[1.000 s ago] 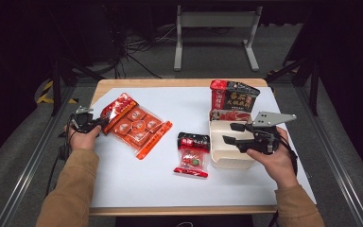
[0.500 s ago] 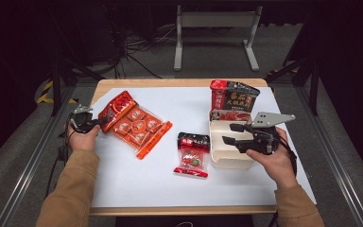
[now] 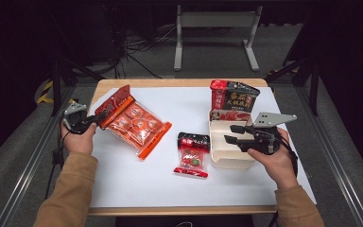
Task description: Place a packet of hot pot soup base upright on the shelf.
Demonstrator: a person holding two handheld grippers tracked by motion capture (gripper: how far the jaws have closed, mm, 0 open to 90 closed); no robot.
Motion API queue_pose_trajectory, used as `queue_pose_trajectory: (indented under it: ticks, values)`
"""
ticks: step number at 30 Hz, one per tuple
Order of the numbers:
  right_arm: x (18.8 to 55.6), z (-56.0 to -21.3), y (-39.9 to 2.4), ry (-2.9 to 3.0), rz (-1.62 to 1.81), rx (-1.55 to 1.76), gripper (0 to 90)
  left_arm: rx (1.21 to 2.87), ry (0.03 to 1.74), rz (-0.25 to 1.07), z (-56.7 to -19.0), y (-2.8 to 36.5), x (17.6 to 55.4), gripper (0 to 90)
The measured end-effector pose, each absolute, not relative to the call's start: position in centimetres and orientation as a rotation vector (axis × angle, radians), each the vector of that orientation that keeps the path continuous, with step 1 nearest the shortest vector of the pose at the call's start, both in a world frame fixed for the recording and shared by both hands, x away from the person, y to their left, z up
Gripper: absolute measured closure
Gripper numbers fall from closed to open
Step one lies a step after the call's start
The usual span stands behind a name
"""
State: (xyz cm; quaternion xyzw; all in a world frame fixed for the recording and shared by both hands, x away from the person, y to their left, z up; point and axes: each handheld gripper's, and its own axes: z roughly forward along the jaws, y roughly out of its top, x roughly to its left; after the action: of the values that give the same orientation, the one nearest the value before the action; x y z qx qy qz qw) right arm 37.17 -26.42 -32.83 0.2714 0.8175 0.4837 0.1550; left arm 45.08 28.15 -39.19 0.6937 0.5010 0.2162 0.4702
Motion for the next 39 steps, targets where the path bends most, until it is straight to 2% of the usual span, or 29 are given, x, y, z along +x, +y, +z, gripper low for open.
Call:
queue_pose_trajectory:
  ticks: [5,15,26,30,39]
  values:
    - [37.2,-32.8,-26.5,2.35,1.4,0.783,55.8,1.644,1.194,0.501,-37.9,28.1,43.9,90.0]
    - [37.1,-32.7,-26.8,2.336,1.386,0.794,54.2,1.552,1.018,0.485,-34.8,26.3,40.8,90.0]
    - [37.0,-32.6,-26.7,2.336,1.388,0.786,52.5,1.588,0.858,0.517,-32.5,24.2,38.8,90.0]
    - [37.0,-32.8,-26.4,2.352,1.378,0.785,52.4,1.59,0.784,0.459,-31.4,23.3,38.0,90.0]
    - [36.9,-32.4,-25.1,2.374,1.384,0.738,52.4,1.68,0.643,0.513,-29.1,21.1,35.6,90.0]
